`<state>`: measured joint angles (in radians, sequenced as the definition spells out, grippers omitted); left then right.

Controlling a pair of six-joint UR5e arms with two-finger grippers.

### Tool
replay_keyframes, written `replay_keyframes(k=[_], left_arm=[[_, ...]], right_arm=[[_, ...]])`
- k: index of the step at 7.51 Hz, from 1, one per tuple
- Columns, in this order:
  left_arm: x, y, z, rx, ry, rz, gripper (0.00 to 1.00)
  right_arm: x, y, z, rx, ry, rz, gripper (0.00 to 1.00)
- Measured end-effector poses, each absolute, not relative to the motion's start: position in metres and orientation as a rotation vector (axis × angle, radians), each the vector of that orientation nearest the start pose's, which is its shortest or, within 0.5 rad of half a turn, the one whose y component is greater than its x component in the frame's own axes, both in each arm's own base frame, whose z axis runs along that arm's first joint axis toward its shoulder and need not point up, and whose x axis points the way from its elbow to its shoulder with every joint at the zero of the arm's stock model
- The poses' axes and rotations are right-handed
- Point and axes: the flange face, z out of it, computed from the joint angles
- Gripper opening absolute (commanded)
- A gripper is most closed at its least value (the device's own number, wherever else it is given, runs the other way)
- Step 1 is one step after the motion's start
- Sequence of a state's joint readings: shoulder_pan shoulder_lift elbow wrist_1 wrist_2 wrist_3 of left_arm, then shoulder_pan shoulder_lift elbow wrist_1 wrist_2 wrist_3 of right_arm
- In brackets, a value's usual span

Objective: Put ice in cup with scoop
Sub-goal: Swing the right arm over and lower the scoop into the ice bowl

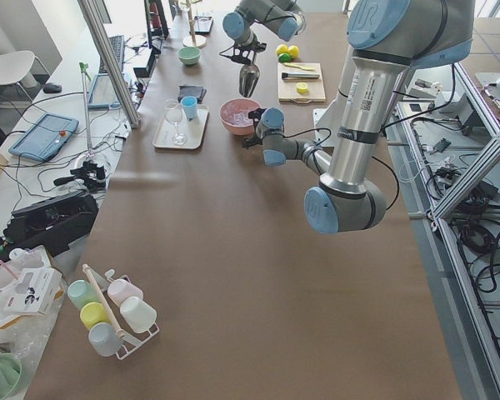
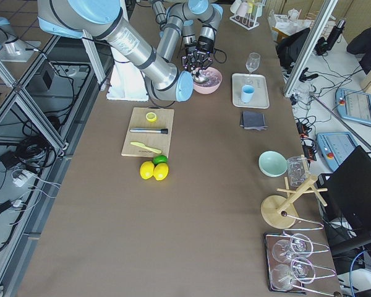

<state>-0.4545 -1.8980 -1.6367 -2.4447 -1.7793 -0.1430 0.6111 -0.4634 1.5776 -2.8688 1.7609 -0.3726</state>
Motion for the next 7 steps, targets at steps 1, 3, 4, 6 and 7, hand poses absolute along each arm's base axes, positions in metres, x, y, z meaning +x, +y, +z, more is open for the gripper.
replay_keyframes(k=[1, 3, 4, 6, 7], left_arm=[[0.504, -0.373, 0.358, 0.963, 0.933, 0.962, 0.98], [0.497, -0.369, 0.373, 0.972, 0.938, 0.961, 0.98], [0.495, -0.369, 0.374, 0.976, 0.938, 0.96, 0.98], [0.494, -0.37, 0.374, 0.979, 0.938, 0.958, 0.98], [0.494, -0.37, 0.374, 0.979, 0.938, 0.957, 0.98]], right_arm=[[-0.461, -0.458, 0.119, -0.265, -0.106, -1.316, 0.0], [-0.48, -0.45, 0.116, -0.274, -0.057, -1.352, 0.0], [-0.488, -0.442, 0.111, -0.267, -0.042, -1.372, 0.0], [-0.501, -0.426, 0.107, -0.261, 0.007, -1.416, 0.0], [-0.507, -0.416, 0.107, -0.268, 0.05, -1.441, 0.0]])
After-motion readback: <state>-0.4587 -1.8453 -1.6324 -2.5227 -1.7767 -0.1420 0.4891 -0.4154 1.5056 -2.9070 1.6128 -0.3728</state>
